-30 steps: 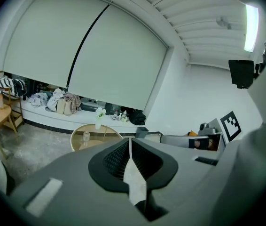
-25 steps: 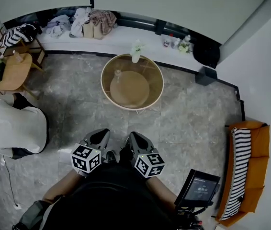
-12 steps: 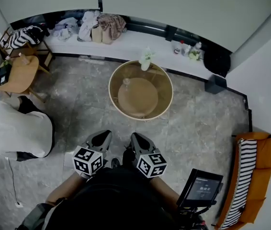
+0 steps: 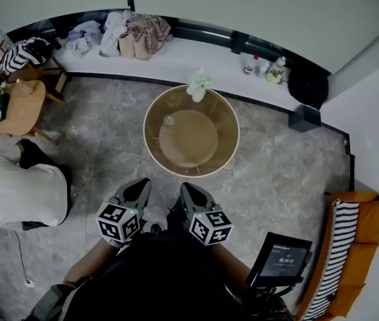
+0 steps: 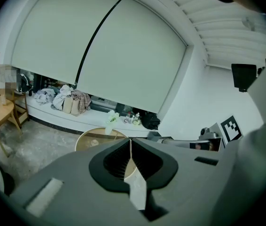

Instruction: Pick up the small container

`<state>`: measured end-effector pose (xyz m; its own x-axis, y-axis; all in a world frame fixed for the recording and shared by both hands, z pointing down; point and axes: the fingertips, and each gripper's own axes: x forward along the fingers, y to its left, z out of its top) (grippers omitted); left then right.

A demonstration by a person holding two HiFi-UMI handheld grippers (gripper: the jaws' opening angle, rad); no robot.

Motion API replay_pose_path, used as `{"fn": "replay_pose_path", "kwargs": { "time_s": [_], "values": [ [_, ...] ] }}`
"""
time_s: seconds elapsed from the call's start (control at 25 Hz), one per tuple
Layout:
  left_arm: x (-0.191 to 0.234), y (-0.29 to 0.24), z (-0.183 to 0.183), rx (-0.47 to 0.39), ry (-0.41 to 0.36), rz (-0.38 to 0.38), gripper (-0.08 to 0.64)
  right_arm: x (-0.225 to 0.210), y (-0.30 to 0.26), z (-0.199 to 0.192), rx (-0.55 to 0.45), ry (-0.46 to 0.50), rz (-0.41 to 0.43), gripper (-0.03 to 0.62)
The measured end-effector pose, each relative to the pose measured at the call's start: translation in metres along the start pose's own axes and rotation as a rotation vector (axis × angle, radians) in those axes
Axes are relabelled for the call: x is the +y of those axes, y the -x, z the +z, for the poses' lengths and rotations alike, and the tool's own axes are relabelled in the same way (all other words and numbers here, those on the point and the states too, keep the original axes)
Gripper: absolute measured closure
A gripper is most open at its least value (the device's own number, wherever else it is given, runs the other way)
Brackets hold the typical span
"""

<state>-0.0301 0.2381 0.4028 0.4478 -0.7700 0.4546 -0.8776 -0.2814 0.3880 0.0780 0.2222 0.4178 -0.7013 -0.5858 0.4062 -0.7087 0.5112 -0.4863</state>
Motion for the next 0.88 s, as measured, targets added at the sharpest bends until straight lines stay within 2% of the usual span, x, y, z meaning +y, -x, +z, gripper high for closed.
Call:
{"fn": "replay_pose_path", "kwargs": {
  "time_s": [0.16, 0.52, 0.68, 0.88],
  "values": [
    [-0.003, -0.030, 0.019, 0.007, -0.005, -0.001, 0.557, -0.027, -0.014, 0.024, 0.002, -0.010, 0.005, 0.586],
    [0.004, -0.081, 0.050, 0.019, 0.017, 0.050, 0.557, -0.070, -0.047, 0.063, 0.032, -0.026, 0.050, 0.586],
    [0.013, -0.093, 0.059, 0.022, 0.037, 0.083, 0.557, -0.079, -0.060, 0.070, 0.052, -0.038, 0.067, 0.586],
    [0.034, -0.101, 0.062, 0.041, 0.047, 0.113, 0.557, -0.090, -0.075, 0.072, 0.069, -0.061, 0.050, 0.586]
  ]
}}
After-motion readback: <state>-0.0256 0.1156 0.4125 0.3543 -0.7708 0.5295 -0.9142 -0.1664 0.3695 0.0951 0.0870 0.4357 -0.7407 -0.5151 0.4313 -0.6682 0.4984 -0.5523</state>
